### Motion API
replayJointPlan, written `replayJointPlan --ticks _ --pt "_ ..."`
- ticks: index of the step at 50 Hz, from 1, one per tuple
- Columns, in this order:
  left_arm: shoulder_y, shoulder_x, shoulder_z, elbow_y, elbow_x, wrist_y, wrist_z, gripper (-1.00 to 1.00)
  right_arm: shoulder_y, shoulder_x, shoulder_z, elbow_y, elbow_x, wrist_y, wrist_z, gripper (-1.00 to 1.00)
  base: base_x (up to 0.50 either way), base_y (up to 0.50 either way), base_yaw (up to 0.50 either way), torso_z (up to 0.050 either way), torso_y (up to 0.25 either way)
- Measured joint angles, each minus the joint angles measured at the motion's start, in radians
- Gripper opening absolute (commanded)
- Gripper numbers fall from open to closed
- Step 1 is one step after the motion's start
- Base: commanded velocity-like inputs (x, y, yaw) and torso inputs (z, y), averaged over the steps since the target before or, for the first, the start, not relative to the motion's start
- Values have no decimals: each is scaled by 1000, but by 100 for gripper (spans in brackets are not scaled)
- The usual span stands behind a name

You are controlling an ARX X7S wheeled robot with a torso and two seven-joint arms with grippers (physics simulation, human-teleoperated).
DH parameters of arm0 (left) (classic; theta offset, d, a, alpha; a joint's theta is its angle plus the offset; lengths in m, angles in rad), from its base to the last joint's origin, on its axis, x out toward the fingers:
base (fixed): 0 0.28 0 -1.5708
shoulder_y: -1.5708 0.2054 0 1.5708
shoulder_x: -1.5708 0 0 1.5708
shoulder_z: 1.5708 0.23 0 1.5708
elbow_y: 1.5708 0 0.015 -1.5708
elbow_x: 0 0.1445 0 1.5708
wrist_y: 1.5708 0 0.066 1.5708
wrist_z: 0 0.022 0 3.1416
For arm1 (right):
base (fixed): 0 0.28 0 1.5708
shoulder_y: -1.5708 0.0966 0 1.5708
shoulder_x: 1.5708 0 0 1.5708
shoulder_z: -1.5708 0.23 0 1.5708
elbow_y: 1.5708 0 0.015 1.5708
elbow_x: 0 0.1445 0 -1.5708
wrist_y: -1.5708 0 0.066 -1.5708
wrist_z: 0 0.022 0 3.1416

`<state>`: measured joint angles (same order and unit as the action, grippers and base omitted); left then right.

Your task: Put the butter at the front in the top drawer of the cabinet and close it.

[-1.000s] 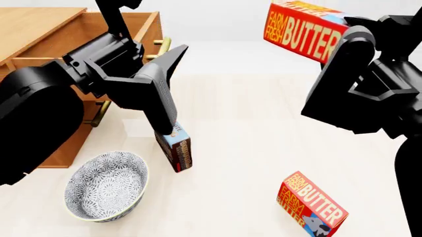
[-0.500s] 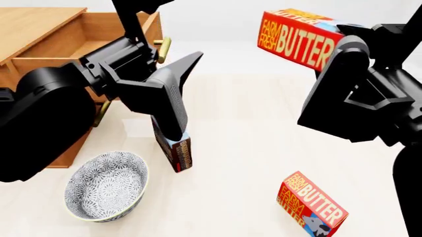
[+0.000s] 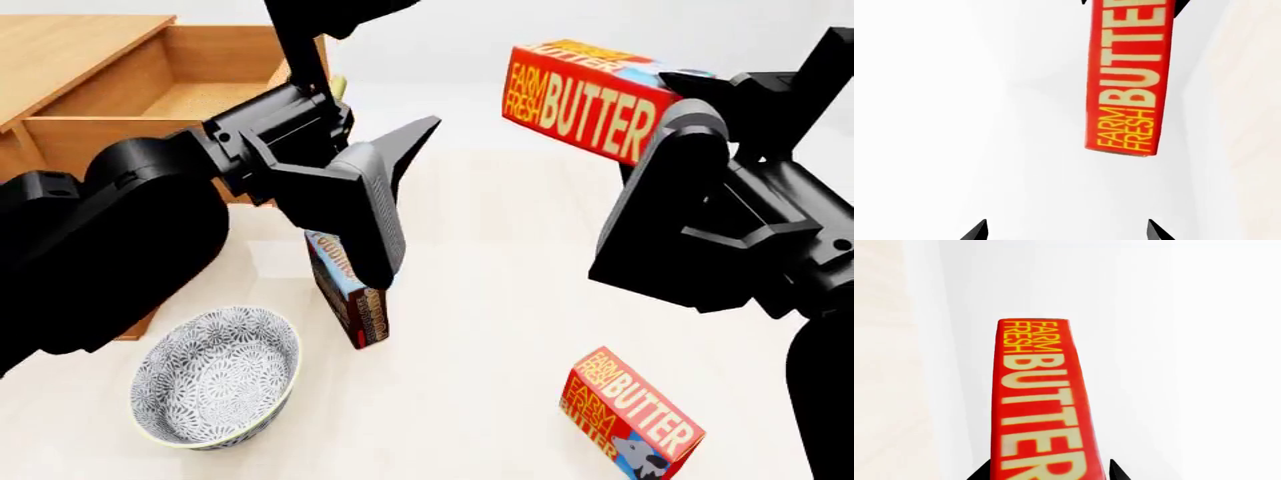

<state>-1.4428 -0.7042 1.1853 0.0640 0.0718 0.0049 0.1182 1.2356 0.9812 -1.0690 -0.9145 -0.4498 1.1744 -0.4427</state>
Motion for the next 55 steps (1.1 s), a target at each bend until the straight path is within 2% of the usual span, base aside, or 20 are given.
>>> replayJointPlan --ticks 35,55 --pt "29 27 30 -10 -10 19 32 100 -13 -25 5 -15 -13 -10 -10 -100 0 0 0 0 1" --pt "21 41 31 -22 -9 25 43 100 19 -33 -65 -29 -107 -17 -50 -100 0 0 0 1 2"
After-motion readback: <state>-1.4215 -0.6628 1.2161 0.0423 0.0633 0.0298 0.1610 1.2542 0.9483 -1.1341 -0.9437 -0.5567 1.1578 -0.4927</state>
